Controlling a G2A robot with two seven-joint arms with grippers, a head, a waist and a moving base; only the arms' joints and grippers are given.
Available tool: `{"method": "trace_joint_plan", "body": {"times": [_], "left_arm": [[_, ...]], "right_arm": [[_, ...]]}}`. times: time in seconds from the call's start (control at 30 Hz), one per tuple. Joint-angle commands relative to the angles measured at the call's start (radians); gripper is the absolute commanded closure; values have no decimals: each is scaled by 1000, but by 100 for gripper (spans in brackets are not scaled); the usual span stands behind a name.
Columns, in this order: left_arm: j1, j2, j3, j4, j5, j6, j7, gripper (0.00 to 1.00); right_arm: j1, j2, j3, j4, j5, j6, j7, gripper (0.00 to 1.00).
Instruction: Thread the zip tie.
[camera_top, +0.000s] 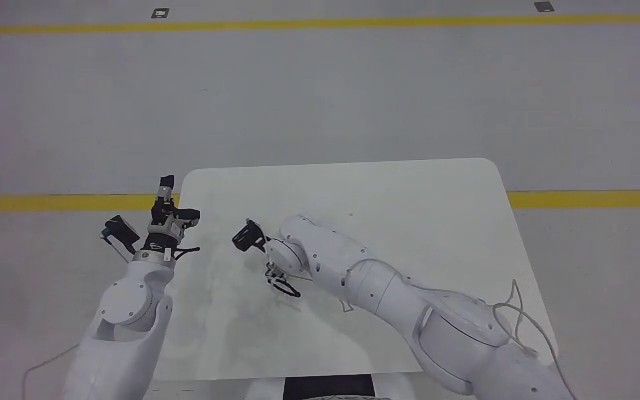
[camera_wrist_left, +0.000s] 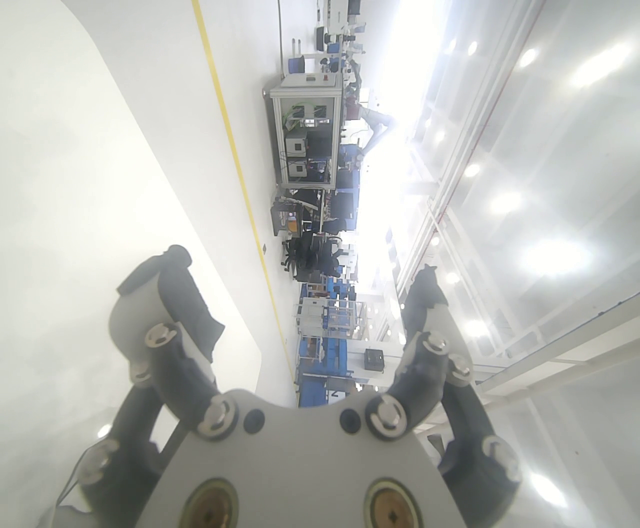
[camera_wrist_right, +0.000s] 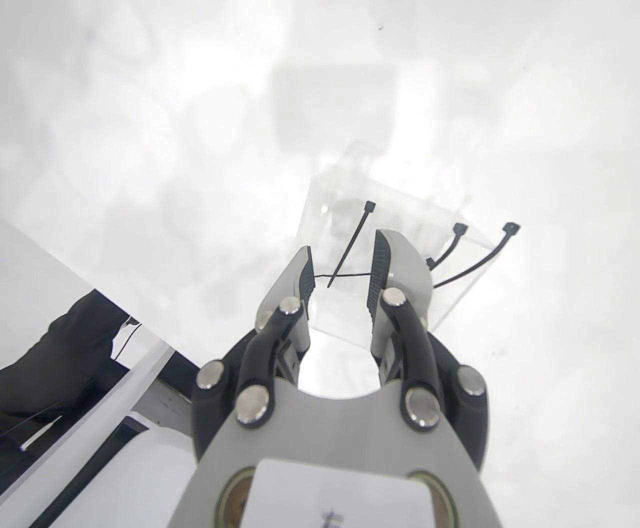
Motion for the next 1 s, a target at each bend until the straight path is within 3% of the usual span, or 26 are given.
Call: {"method": "trace_joint_plan", "body": {"times": [0.0, 0.3, 0.8, 0.9, 0.97], "left_arm": [[0, 0, 0, 0, 0, 0, 0, 0], [0, 0, 0, 0, 0, 0, 0, 0], [0, 0, 0, 0, 0, 0, 0, 0], [0, 0, 0, 0, 0, 0, 0, 0], [0, 0, 0, 0, 0, 0, 0, 0]], "right_arm": [[2, -8, -1, 11, -5, 5, -5, 76], [10, -47, -10, 72, -29, 25, -11, 75], [26, -105, 3, 185, -20, -11, -27, 76], [29, -115, 6, 207, -19, -16, -30, 79], [31, -121, 9, 220, -19, -13, -33, 96]]}}
